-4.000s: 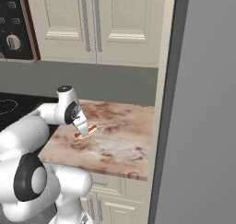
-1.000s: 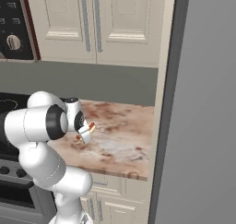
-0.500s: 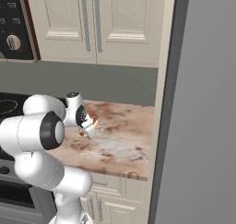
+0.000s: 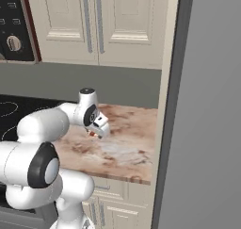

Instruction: Store the hot dog in the freezer for long-term storage. Close the freezer door after placing the cooked food.

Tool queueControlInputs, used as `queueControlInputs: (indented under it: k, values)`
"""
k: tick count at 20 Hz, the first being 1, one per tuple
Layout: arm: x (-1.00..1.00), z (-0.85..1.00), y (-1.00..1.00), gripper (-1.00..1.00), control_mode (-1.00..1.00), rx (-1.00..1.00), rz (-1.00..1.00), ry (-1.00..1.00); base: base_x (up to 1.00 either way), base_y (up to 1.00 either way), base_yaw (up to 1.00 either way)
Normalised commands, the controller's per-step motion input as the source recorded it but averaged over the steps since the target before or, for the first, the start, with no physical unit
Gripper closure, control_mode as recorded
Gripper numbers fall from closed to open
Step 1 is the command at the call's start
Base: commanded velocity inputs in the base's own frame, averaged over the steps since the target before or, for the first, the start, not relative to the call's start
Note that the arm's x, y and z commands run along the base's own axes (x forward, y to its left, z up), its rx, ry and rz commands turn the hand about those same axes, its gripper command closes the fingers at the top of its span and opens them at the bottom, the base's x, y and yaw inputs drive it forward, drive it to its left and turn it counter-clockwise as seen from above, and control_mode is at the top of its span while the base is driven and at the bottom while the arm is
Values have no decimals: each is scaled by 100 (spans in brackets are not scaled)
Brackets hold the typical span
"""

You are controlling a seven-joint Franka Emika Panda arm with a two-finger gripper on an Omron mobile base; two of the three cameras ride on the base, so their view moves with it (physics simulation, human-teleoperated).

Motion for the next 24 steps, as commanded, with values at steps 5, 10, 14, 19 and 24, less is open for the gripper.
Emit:
queueControlInputs:
  k: [5, 10, 14, 19, 24]
  values:
    - [-23, 11, -9, 100, -100, 10, 27, 6, 0, 0, 0]
    - [-49, 0, 0, 100, -100, 2, 20, 1, 0, 0, 0]
    - [-62, 7, 0, 100, -100, -1, 9, 0, 0, 0, 0]
    - [-56, 24, 0, 100, -100, -2, 3, 0, 0, 0, 0]
    - [-43, 37, 4, 100, -100, -6, 0, 1, 0, 0, 0]
